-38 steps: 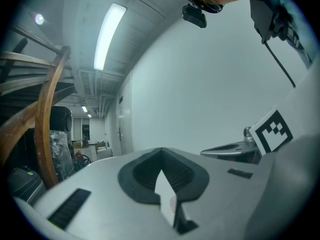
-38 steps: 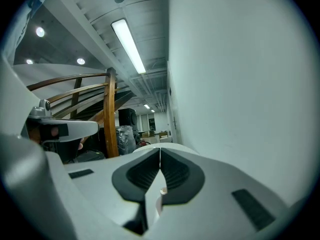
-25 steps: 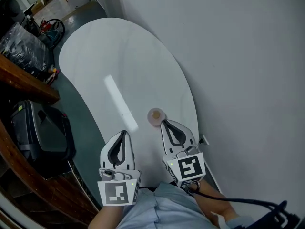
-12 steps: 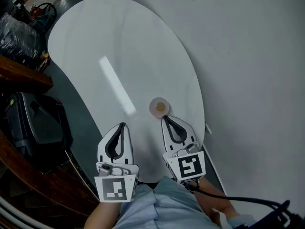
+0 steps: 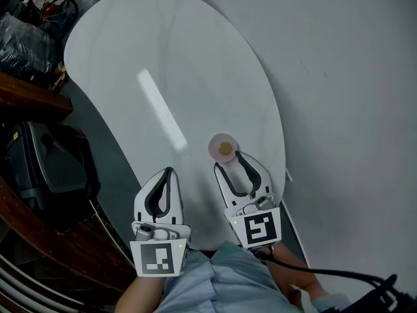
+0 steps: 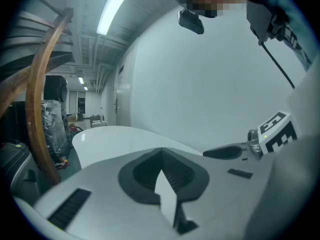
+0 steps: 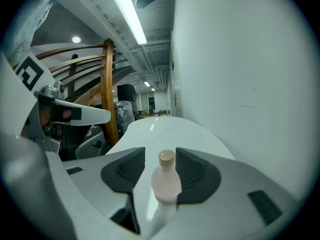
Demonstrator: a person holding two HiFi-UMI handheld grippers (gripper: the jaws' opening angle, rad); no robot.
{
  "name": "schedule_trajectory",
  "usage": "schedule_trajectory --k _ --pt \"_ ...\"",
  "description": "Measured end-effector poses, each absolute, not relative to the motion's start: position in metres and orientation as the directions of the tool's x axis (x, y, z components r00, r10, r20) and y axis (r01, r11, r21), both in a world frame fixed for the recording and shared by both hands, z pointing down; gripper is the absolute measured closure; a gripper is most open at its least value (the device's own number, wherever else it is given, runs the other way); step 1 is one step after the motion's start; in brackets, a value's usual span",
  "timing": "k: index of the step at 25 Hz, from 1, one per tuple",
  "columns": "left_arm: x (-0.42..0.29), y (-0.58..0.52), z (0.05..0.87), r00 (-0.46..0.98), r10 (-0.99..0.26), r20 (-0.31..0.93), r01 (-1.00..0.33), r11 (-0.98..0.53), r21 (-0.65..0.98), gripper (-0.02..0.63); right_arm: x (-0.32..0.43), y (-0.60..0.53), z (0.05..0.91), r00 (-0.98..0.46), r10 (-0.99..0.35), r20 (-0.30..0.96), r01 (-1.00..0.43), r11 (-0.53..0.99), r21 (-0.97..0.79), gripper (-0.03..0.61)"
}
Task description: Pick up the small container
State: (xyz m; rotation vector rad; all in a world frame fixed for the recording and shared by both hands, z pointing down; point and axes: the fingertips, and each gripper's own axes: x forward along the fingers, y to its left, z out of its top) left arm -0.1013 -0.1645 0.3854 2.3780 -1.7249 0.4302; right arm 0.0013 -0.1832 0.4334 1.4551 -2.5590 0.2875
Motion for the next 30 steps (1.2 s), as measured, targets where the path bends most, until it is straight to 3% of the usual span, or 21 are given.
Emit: schedule_trajectory --k 20,24,30 --pt "-0.130 -0.190 0.410 0.233 -0.868 0.439 -0.970 -0.237 0.047 0.615 -0.021 -0.220 0.459 -0.495 -0.811 0.311 -0.864 0.498 -0.075 0.393" --pt "-0.134 -0.193 0.407 0.267 -0.871 0.413 -0.954 -0.300 -0.017 0.615 -0.025 -0.218 0.458 -0.484 -0.817 0.314 -0.871 0.486 -0.079 0.403" --pt "-0.132 -0.190 0.414 0.246 -0.854 0.458 -0.965 -0.258 0.039 0.615 -0.022 -0.220 0.460 -0.472 -0.820 0.322 -0.876 0.478 -0.068 0.441"
